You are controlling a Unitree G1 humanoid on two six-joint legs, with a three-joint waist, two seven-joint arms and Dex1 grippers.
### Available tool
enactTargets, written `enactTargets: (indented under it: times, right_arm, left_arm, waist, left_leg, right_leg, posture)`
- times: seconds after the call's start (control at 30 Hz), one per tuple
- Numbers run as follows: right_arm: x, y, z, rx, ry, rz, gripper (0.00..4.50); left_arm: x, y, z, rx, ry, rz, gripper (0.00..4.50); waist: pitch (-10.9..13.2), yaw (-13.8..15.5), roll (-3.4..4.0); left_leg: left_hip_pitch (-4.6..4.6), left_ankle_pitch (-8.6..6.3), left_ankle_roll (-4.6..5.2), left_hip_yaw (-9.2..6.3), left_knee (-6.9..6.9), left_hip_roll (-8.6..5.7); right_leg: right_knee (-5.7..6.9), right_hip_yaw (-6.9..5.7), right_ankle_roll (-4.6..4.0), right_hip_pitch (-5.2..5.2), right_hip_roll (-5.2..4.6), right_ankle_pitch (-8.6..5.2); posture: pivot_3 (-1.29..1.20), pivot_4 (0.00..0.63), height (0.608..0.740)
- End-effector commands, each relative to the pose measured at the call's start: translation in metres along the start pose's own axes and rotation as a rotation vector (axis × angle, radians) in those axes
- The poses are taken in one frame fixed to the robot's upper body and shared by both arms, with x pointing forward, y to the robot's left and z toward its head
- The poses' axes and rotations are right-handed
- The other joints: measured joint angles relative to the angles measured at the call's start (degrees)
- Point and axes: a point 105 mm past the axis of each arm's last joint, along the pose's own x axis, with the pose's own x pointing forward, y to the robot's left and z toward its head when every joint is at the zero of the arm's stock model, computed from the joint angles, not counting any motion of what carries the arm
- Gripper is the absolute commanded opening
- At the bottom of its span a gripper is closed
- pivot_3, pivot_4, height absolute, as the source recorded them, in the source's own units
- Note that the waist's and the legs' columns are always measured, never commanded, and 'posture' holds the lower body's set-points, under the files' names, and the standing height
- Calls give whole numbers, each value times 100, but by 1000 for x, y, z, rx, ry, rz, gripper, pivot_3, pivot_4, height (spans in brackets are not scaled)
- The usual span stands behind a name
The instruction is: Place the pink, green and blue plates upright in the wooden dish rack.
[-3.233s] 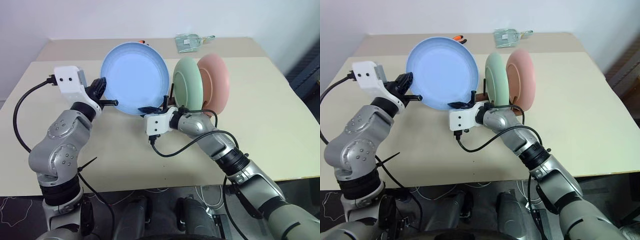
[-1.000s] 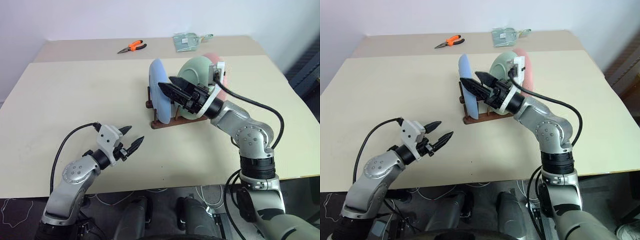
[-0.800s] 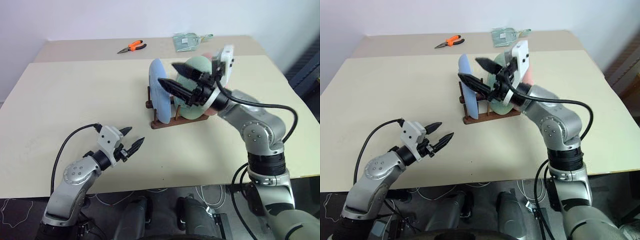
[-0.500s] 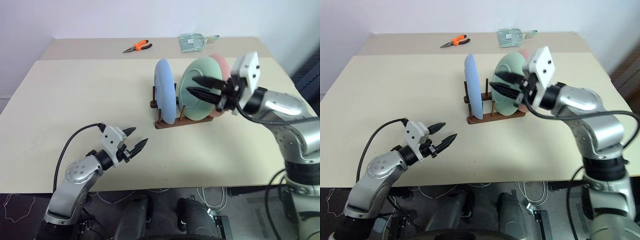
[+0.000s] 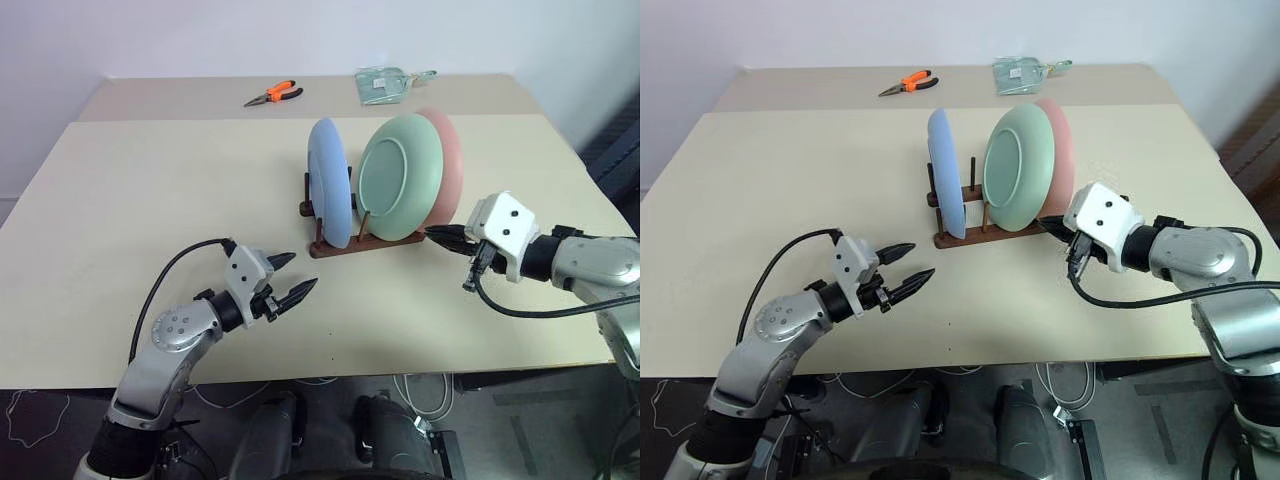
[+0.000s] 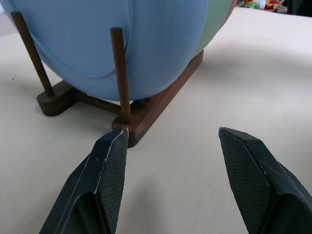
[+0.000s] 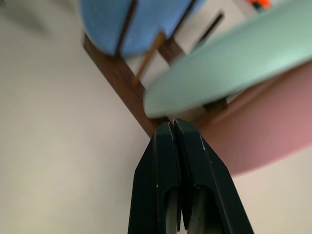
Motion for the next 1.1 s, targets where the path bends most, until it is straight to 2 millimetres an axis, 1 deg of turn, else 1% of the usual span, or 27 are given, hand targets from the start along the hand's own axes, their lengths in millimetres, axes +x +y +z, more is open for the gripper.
enactTargets:
  times: [0.03,0.23,0.33,0.4,0.57,0.67,0.73,0.83,1.03,1.1]
  right_arm:
    - [2,-10,12,-51,-46,-40,37]
    - [9,-9,28,-68,-118,-31,37]
    - [9,-6,36,-63,-157,-11,37]
    - [8,-4,35,-64,-159,0,37]
    - [4,-5,19,-77,-97,-4,37]
    - [2,-7,16,-67,-95,-15,37]
    - [2,-7,18,-76,-102,-14,37]
    - [6,-9,28,-90,-141,-27,37]
    - [10,-10,41,-115,-184,-29,37]
    - [10,-10,43,-115,-192,-30,37]
  left_arm:
    - [-1,-5,7,22,-29,-14,3026]
    - [-4,-7,3,12,-21,-5,3026]
    - [-4,-7,3,11,-20,-2,3026]
    - [-4,-8,2,9,-19,-1,3026]
    - [-3,-8,1,7,-17,-2,3026]
    - [-3,-8,0,5,-18,-1,3026]
    - [-2,-8,0,3,-18,-1,3026]
    - [-3,-8,-1,2,-15,-2,3026]
    - [-3,-8,-2,1,-11,0,3026]
    - [-3,-8,-3,1,-11,1,3026]
  waist:
    - [0,-2,0]
    - [0,-2,0]
    - [0,7,0]
    - [0,5,0]
    - [0,2,0]
    - [0,2,0]
    - [0,2,0]
    - [0,-5,1]
    - [-1,-1,0]
    - [-1,1,0]
  left_leg:
    - [0,0,0,0,1,0]
    - [0,0,0,-1,3,0]
    - [0,-2,3,-1,5,0]
    - [0,-3,5,-1,6,0]
    - [0,-3,5,0,7,0]
    - [0,-3,5,0,7,0]
    - [0,-3,5,0,8,0]
    - [0,-3,5,-1,8,0]
    - [0,-3,5,0,11,0]
    - [0,-3,5,0,12,0]
  right_leg:
    - [0,0,0,0,0,0]
    - [2,0,1,1,2,1]
    - [0,-1,2,3,2,1]
    - [0,-1,2,4,1,1]
    - [0,-1,2,4,2,1]
    - [1,-1,2,4,2,1]
    - [2,-1,3,4,2,2]
    - [2,-1,3,4,2,2]
    - [3,-1,3,4,3,2]
    - [3,-1,3,4,3,2]
  posture:
    - [0,150,740]
    - [0,150,740]
    - [0,150,740]
    - [0,150,740]
    - [0,150,740]
    - [0,150,740]
    - [0,150,740]
    - [0,150,740]
    - [0,150,740]
    - [0,150,740]
